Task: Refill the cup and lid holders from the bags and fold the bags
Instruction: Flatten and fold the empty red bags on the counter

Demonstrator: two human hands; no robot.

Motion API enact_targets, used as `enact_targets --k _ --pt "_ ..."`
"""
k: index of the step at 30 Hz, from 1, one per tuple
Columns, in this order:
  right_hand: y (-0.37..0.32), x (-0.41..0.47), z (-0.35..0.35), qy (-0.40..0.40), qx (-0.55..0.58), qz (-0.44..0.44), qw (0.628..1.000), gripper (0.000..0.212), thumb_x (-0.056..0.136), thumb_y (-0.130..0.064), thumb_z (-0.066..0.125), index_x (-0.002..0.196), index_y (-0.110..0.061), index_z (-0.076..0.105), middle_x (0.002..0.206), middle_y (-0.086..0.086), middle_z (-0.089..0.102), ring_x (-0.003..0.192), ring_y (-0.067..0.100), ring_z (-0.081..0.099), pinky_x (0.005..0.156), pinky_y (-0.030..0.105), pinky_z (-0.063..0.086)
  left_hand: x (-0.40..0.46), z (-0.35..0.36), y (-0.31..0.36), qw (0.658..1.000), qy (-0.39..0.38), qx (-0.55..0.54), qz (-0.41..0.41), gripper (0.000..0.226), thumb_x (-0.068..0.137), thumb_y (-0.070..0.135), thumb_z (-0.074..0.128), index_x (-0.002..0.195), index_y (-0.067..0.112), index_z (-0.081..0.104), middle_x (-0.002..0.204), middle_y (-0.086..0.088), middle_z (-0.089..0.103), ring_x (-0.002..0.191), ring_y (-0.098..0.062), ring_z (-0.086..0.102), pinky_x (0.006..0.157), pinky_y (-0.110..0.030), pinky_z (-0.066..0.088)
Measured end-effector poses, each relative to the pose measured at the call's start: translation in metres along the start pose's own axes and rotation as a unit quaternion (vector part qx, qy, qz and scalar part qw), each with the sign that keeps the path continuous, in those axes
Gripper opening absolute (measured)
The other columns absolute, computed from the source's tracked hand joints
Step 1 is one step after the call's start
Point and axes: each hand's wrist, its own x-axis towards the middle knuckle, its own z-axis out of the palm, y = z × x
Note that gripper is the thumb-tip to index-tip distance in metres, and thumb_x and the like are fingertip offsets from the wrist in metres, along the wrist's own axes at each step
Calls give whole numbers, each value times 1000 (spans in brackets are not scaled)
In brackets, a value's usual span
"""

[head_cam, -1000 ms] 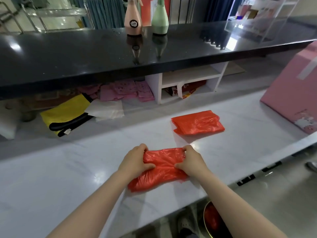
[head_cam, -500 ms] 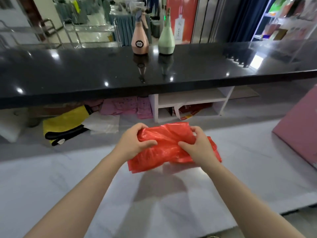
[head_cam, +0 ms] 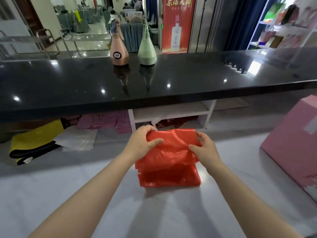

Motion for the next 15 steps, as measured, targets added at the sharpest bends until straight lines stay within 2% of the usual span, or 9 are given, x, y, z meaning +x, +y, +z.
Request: enact_targets --k 2,4,5,8,10,13,15 --pt "14 5 -4 -6 -28 18 999 68 83 0 61 138 -32 38 112 -7 62 78 11 68 59 29 58 1 17 -8 1000 -14 16 -19 32 80 45 71 104 33 54 103 12 55 90 -4 52 72 -16 39" --pt "28 5 -5 -20 -122 8 992 78 81 -5 61 145 -37 28 103 -9 59 74 8 64 55 20 50 -3 34 -18 998 -34 43 -42 40 80 42 72 114 28 56 112 8 55 96 -7 52 80 -20 41" --pt "36 3 -4 -31 -171 -1 985 81 80 -6 60 147 -36 24 107 -8 58 79 9 62 59 17 45 -6 42 -23 996 -45 63 -50 46 81 42 71 120 26 55 115 5 55 100 -8 52 85 -22 41" --pt "58 -2 0 -82 -293 -32 952 84 80 -8 55 150 -35 19 141 2 36 119 17 44 88 20 37 -19 59 -35 988 -65 137 -44 52 85 47 65 130 27 51 125 5 52 114 -15 50 96 -27 39" --pt "66 -4 3 -129 -401 -69 904 83 83 -10 53 151 -38 14 157 1 13 141 24 18 109 30 27 -27 64 -39 984 -60 169 -17 50 87 48 60 132 28 50 128 5 51 118 -16 48 98 -27 36" --pt "68 -5 12 -194 -470 -141 850 84 83 -3 39 149 -46 9 161 -5 -9 147 23 -8 119 41 6 -36 70 -43 973 -54 223 21 48 92 49 52 136 30 47 133 6 50 121 -16 46 100 -28 34" --pt "72 -9 17 -242 -484 -165 825 84 82 -6 34 147 -50 4 161 -8 -11 147 20 -16 119 42 -3 -43 74 -45 962 -69 263 25 48 95 49 44 141 33 41 141 6 45 127 -16 40 103 -31 30"
